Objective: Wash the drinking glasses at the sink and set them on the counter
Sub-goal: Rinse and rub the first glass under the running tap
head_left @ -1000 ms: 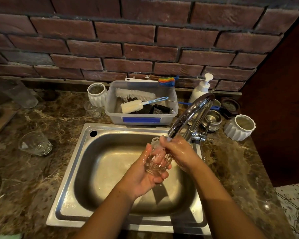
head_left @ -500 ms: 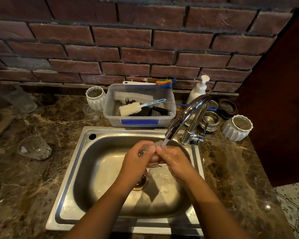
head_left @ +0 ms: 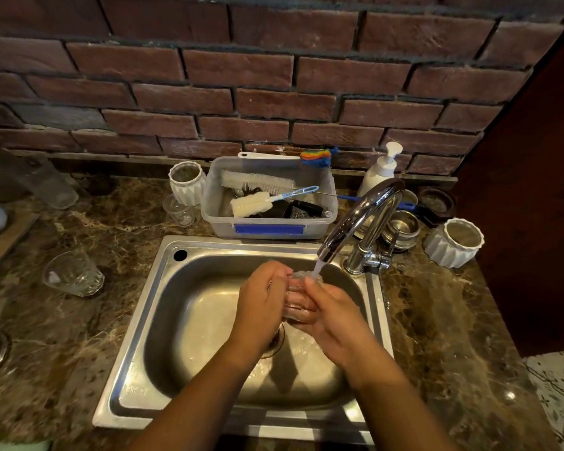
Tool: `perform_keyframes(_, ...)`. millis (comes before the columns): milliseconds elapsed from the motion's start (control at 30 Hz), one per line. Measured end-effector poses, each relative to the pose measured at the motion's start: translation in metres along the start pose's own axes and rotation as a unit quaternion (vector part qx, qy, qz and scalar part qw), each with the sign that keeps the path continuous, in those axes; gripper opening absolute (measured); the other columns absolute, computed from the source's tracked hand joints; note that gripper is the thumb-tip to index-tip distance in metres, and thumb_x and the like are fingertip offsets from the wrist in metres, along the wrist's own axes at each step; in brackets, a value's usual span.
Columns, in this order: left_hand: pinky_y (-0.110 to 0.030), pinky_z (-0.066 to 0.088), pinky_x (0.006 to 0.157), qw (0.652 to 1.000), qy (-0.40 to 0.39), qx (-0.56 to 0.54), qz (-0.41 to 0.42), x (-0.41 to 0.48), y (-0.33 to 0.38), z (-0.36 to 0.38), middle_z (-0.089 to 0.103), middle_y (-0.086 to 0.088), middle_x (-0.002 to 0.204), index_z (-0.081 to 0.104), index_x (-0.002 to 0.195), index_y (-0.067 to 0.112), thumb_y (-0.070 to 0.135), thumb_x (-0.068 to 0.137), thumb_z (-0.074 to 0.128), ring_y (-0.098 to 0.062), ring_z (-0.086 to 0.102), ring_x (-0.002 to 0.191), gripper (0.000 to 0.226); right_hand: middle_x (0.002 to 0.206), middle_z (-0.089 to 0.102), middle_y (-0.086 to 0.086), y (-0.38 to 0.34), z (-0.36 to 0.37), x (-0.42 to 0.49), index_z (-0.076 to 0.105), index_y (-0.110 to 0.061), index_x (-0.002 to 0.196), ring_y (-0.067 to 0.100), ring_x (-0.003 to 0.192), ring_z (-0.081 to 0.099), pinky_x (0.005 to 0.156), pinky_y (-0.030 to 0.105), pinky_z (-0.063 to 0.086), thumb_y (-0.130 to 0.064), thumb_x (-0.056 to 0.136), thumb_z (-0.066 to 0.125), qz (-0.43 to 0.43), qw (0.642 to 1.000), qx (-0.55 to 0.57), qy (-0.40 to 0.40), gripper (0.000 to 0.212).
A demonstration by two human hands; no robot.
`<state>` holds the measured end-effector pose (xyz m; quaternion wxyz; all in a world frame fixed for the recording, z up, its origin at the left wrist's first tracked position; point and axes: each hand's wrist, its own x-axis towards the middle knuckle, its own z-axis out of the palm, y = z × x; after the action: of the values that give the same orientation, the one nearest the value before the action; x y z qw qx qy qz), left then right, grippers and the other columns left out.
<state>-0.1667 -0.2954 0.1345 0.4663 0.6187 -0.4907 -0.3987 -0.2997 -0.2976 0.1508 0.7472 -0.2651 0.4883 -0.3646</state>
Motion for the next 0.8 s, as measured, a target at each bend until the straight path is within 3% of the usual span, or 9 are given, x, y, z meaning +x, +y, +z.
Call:
perform_keyframes(100, -0.027, 0.058, 0.065, 0.999, -0.022, -0.027, -0.002, -0.002, -0.003, -0.001, 0.069, -0.002, 0.086, 0.066, 0.094, 0.023, 0.028, 0.101, 0.039, -0.014, 0.068, 0.078, 0.028, 0.108, 0.076, 0.017, -0.001, 0.001, 0.0, 0.07, -0.006, 0.118, 0.033, 0.106, 0.071, 0.103, 0.05, 0.052, -0.019, 0.104, 0.05, -0.015, 1.0, -0.001, -0.013, 0.028)
perform_keyframes(200, -0.026, 0.049, 0.05, 0.983, -0.025, -0.069, -0.168, 0.008, 0.003, 0.001, 0.069, -0.008, 0.088, 0.066, 0.092, 0.018, 0.023, 0.103, 0.042, -0.018, 0.064, 0.072, 0.027, 0.106, 0.078, 0.008, 0.002, -0.003, -0.002, 0.074, -0.008, 0.114, 0.021, 0.104, 0.073, 0.1, 0.04, 0.055, -0.013, 0.103, 0.051, -0.148, 0.968, -0.199, -0.036, 0.026)
perform_keyframes(267, -0.024, 0.042, 0.044, 0.923, -0.045, -0.178, -0.338, 0.013, 0.008, -0.004, 0.065, -0.008, 0.079, 0.067, 0.094, 0.013, 0.029, 0.102, 0.046, -0.016, 0.057, 0.063, 0.028, 0.11, 0.078, 0.003, 0.004, -0.008, -0.003, 0.074, -0.012, 0.116, 0.015, 0.107, 0.072, 0.099, 0.038, 0.055, -0.01, 0.102, 0.054, -0.202, 0.926, -0.31, -0.068, 0.025)
perform_keyframes(333, -0.02, 0.04, 0.038, 0.866, -0.062, -0.263, -0.421, 0.014, 0.01, -0.009, 0.064, -0.007, 0.074, 0.068, 0.1, 0.009, 0.033, 0.101, 0.049, -0.013, 0.055, 0.053, 0.03, 0.114, 0.077, -0.002, 0.004, -0.008, -0.004, 0.074, -0.017, 0.119, 0.012, 0.11, 0.07, 0.1, 0.041, 0.054, -0.012, 0.101, 0.057, -0.217, 0.899, -0.371, -0.079, 0.025)
perform_keyframes(400, -0.02, 0.04, 0.039, 0.89, -0.043, -0.25, -0.379, 0.013, 0.009, -0.005, 0.065, -0.008, 0.075, 0.067, 0.097, 0.009, 0.029, 0.102, 0.047, -0.013, 0.056, 0.052, 0.029, 0.112, 0.077, -0.003, 0.004, -0.006, -0.004, 0.075, -0.018, 0.117, 0.012, 0.109, 0.07, 0.1, 0.042, 0.054, -0.013, 0.101, 0.057, -0.213, 0.899, -0.377, -0.073, 0.025)
perform_keyframes(500, -0.022, 0.049, 0.052, 0.987, 0.016, -0.068, -0.146, 0.006, 0.005, 0.003, 0.068, -0.003, 0.082, 0.067, 0.09, 0.018, 0.021, 0.104, 0.042, -0.014, 0.064, 0.069, 0.029, 0.105, 0.079, 0.002, 0.001, 0.001, -0.005, 0.075, -0.017, 0.112, 0.021, 0.107, 0.071, 0.101, 0.043, 0.053, -0.019, 0.101, 0.055, -0.127, 0.965, -0.228, -0.03, 0.023)
perform_keyframes(600, -0.019, 0.054, 0.063, 1.0, -0.002, -0.02, -0.006, -0.002, -0.004, 0.004, 0.07, 0.003, 0.084, 0.067, 0.095, 0.026, 0.026, 0.104, 0.042, -0.009, 0.069, 0.077, 0.027, 0.107, 0.077, 0.014, -0.005, 0.003, -0.001, 0.071, -0.012, 0.113, 0.03, 0.103, 0.072, 0.1, 0.049, 0.054, -0.024, 0.101, 0.056, 0.019, 1.0, -0.012, 0.018, 0.023)
perform_keyframes(700, -0.021, 0.053, 0.054, 0.995, -0.005, -0.058, -0.084, 0.004, -0.005, 0.006, 0.069, -0.006, 0.086, 0.066, 0.094, 0.018, 0.02, 0.105, 0.042, -0.006, 0.067, 0.068, 0.027, 0.102, 0.079, 0.008, -0.006, 0.004, -0.002, 0.075, -0.015, 0.106, 0.021, 0.099, 0.073, 0.097, 0.043, 0.054, -0.018, 0.102, 0.053, -0.074, 0.983, -0.168, -0.012, 0.023)
perform_keyframes(800, -0.027, 0.048, 0.054, 0.934, -0.02, -0.183, -0.306, 0.012, 0.001, 0.002, 0.07, -0.007, 0.075, 0.067, 0.092, 0.015, 0.03, 0.102, 0.047, -0.013, 0.062, 0.062, 0.027, 0.103, 0.078, -0.001, -0.002, -0.001, -0.006, 0.077, -0.016, 0.107, 0.015, 0.101, 0.072, 0.096, 0.043, 0.055, -0.013, 0.102, 0.053, -0.205, 0.898, -0.385, -0.063, 0.025)
